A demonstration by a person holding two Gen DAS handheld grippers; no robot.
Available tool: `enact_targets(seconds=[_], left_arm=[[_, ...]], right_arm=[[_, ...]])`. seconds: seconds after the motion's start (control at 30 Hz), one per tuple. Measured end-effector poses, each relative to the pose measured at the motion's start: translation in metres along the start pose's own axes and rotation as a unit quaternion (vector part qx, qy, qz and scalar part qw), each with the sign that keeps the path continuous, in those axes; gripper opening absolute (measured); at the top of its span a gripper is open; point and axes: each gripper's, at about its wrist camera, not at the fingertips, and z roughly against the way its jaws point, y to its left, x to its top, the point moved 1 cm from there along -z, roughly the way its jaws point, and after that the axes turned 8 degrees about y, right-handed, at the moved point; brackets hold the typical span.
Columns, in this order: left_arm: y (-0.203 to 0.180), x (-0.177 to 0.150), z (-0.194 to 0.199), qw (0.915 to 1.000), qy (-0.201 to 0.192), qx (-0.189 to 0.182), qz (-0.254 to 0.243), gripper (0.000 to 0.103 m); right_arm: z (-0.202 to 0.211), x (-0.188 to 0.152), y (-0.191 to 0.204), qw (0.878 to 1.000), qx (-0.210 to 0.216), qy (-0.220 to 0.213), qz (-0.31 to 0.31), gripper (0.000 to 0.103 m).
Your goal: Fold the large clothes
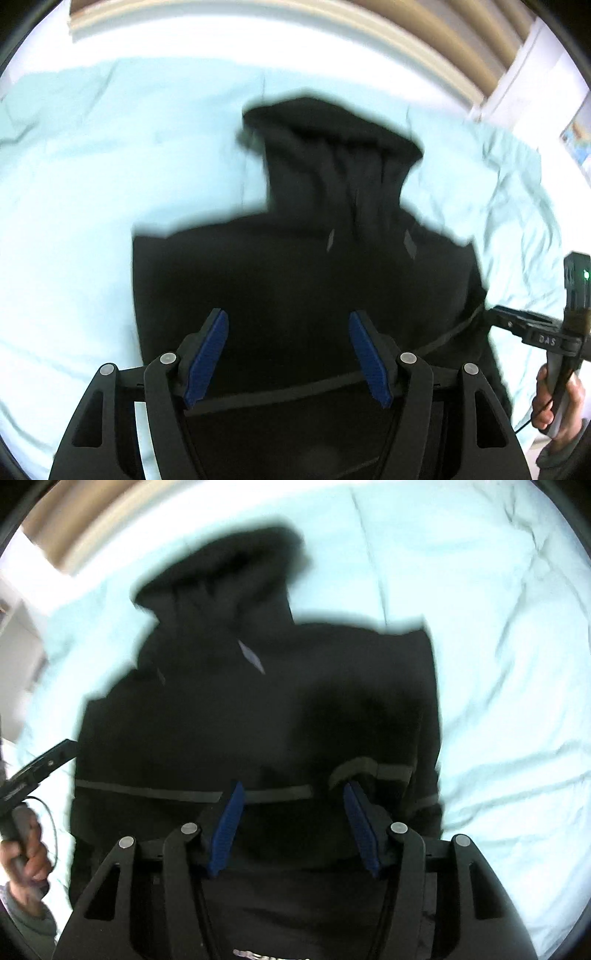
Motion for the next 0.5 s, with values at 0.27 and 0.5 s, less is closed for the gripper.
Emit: enact_targets(seconds=[0.27,0.5], left_arm=[[0.014,0.112,-0.015,0.9979,-0.062,0.011,0.018,0.07],[0.036,0.172,-0.079,0.9975,-0.048,-0.007,0.052,0.07]], right_arm=[[0.014,0.12,0.013,0.996,0.01,-0.091,0.004,0.06],[-0.041,0.207,0.023,0.995,0.02,-0.094,-0.016,0.06]])
